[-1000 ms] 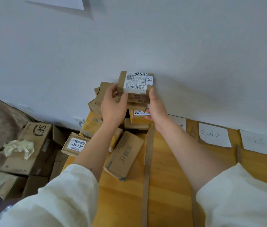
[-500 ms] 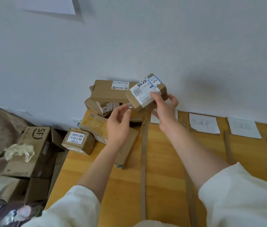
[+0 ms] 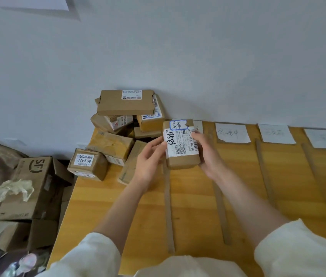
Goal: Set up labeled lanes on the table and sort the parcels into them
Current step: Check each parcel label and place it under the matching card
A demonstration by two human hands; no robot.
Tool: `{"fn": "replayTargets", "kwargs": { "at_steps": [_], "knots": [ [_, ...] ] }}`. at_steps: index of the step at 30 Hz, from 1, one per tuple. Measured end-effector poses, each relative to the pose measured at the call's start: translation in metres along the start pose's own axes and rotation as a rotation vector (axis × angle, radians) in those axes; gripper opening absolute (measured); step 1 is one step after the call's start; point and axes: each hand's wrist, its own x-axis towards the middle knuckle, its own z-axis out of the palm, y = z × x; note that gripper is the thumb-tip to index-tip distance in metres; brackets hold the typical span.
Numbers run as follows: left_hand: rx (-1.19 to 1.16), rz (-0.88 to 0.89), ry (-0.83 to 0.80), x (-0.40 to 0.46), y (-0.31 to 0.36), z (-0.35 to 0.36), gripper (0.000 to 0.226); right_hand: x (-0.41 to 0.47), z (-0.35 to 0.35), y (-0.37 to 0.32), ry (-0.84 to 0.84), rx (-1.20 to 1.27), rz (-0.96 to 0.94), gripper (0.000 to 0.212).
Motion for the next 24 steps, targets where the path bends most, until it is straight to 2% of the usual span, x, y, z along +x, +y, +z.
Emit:
{"fn": "replayTargets", "kwargs": {
  "at_steps": [2,7,11,18,24],
  "knots": [
    [-0.002,-0.005,-0.013,-0.005,-0.004,0.002,0.040,-0.006,-0.006,0.004,-0.031,-0.050,0.008,0.038],
    [0.048,-0.068,-0.032,-0.012,-0.016,0.010,0.037,-0.019,-0.020,0.018,0.033,-0.127,0.020,0.054],
    [0.110,-0.118,-0.051,-0.015,-0.030,0.020,0.032,-0.035,-0.038,0.028,0.082,-0.101,0.033,0.038],
    [0.324,-0.135,-0.101,-0.012,-0.056,0.062,0.030,-0.062,-0.094,0.049,0.252,0.117,0.146,0.034],
    [0.510,-0.174,-0.148,-0.008,-0.087,0.120,0.027,-0.069,-0.166,0.066,0.394,0.174,0.191,0.044]
  ]
}}
